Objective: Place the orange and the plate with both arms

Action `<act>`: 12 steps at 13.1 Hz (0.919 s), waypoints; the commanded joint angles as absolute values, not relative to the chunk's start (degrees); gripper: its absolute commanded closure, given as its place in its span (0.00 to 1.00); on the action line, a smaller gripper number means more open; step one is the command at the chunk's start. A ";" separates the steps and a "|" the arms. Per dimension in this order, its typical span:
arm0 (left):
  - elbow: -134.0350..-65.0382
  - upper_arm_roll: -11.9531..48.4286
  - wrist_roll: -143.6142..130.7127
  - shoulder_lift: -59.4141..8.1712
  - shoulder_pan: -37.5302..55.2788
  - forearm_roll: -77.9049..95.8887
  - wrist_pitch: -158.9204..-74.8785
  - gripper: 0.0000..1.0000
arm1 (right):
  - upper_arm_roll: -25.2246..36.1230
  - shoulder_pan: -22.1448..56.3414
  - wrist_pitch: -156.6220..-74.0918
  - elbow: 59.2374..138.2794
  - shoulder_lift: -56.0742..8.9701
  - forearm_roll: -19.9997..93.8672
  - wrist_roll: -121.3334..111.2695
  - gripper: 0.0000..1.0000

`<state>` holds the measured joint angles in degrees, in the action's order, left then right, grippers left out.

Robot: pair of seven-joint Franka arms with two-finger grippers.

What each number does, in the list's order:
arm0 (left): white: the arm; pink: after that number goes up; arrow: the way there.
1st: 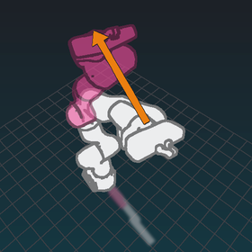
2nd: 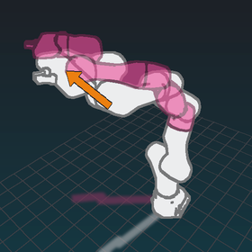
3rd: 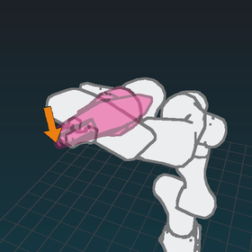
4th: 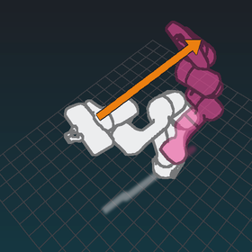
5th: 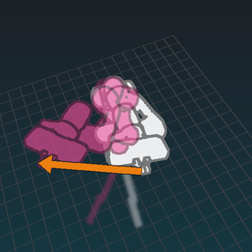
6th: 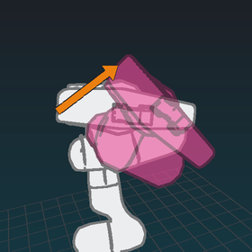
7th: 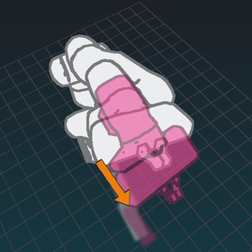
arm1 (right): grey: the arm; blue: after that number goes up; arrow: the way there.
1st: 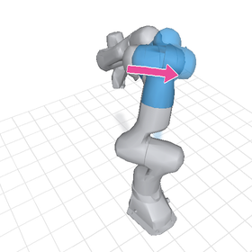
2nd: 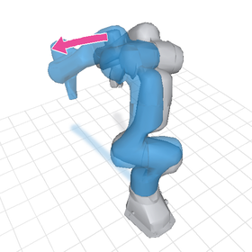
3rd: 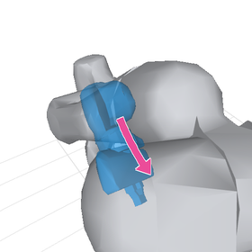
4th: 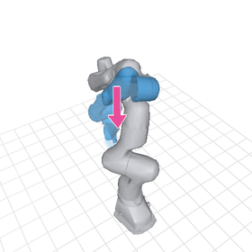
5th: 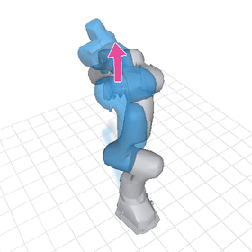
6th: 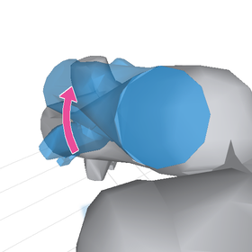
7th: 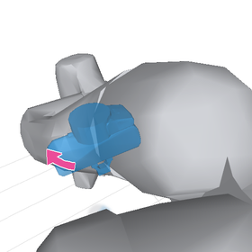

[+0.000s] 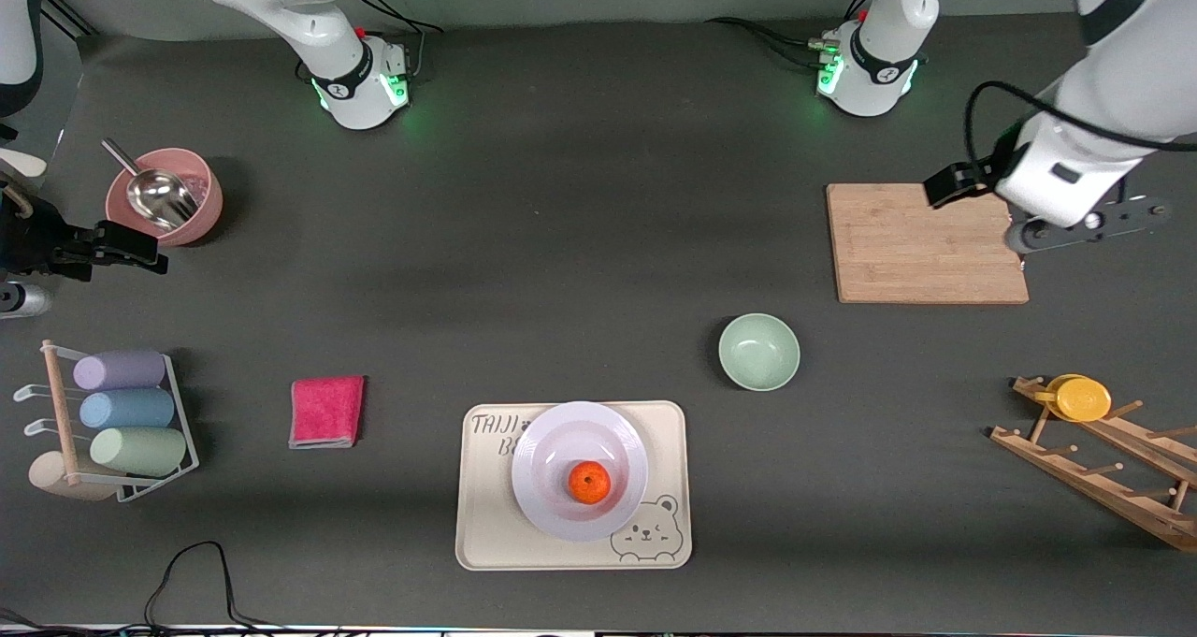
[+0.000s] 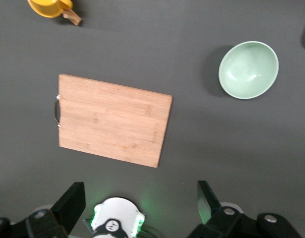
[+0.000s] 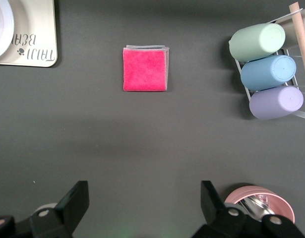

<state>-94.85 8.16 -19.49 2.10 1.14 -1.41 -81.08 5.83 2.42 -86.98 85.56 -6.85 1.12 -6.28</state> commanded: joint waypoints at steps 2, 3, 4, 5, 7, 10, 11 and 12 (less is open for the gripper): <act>-101.16 6.61 -11.89 8.87 -2.11 -1.50 -83.50 0.00 | 5.71 2.64 -86.92 86.84 -5.27 -0.53 -4.48 0.00; -101.34 5.63 -9.26 9.22 -2.11 -1.49 -83.58 0.00 | 5.89 2.64 -86.92 86.84 -5.27 -0.53 -4.74 0.00; -101.34 5.28 -8.88 9.32 -2.11 -1.41 -83.32 0.00 | 5.89 2.64 -86.84 86.75 -5.27 -0.53 -4.57 0.00; -101.16 4.66 -9.23 9.40 -2.11 -1.23 -82.97 0.00 | 5.89 2.72 -86.84 86.84 -5.27 -0.53 -4.48 0.00; -100.99 4.57 -9.40 9.67 -2.11 -0.88 -82.88 0.00 | 5.80 2.81 -86.84 86.84 -5.27 -0.53 -4.48 0.00; -100.90 4.57 -9.40 9.84 -2.02 -0.88 -82.36 0.00 | 5.80 2.81 -86.84 86.75 -5.27 -0.79 -4.48 0.00; -100.81 4.57 -9.40 9.76 -2.02 -0.88 -82.35 0.00 | 5.80 2.81 -86.84 86.75 -5.27 -0.79 -4.48 0.00; -100.81 4.57 -9.49 9.76 -2.02 -0.88 -82.27 0.00 | 5.80 2.81 -86.84 86.75 -5.36 -0.79 -4.48 0.00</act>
